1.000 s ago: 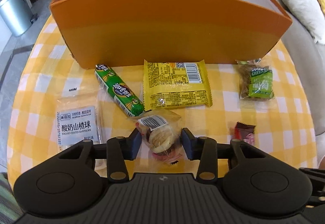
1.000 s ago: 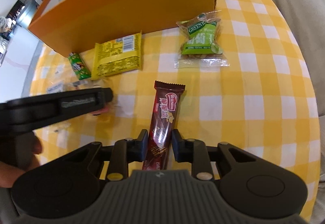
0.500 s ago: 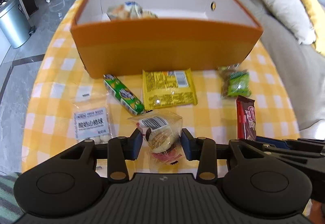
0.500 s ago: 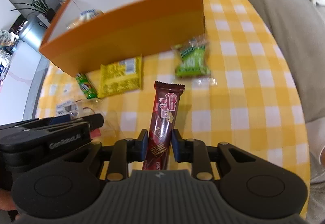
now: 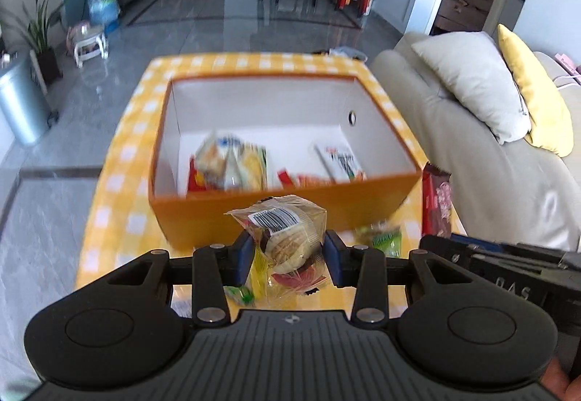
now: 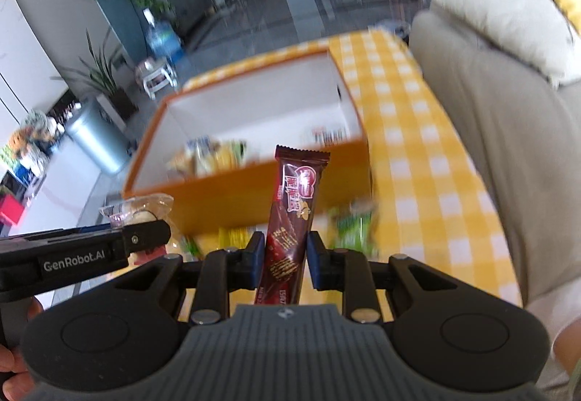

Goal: Organize snacks
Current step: 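Lift the bun and wafer bar and carry both over the box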

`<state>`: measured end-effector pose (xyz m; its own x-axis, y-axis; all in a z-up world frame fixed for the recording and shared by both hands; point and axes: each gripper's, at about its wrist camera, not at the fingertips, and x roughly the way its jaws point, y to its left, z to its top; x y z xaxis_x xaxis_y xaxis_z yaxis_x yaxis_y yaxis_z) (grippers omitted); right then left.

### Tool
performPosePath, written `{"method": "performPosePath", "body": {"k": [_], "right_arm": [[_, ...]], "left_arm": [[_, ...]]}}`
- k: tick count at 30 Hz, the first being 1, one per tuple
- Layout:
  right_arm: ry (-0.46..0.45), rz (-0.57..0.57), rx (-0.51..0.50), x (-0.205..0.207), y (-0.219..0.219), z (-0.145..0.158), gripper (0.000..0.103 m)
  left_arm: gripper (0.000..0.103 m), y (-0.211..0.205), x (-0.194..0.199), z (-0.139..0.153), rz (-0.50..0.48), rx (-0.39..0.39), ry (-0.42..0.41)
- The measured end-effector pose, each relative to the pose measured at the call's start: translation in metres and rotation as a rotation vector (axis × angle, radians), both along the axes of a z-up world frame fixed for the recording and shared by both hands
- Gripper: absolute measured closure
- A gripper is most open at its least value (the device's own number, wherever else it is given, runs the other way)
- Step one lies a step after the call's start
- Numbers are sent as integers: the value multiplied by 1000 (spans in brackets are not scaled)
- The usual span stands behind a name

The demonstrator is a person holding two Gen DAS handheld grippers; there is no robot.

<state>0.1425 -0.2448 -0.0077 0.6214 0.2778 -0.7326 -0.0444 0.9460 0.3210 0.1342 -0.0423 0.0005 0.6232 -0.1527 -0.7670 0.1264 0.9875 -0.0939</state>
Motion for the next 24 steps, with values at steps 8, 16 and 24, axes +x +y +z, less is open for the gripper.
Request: {"method": "performPosePath", "body": {"k": [8,16,24], "right_arm": [[-79,-20,10,38,2,31,81],[-144,52,-76,86,20,46,81],[-132,152,-217,138,37,32,81]], "left_arm": [[58,-5,38,19,-26,74,-59],[58,-5,79,24,-58,141,-58],[58,1,123,11,-81,182,-14]]}}
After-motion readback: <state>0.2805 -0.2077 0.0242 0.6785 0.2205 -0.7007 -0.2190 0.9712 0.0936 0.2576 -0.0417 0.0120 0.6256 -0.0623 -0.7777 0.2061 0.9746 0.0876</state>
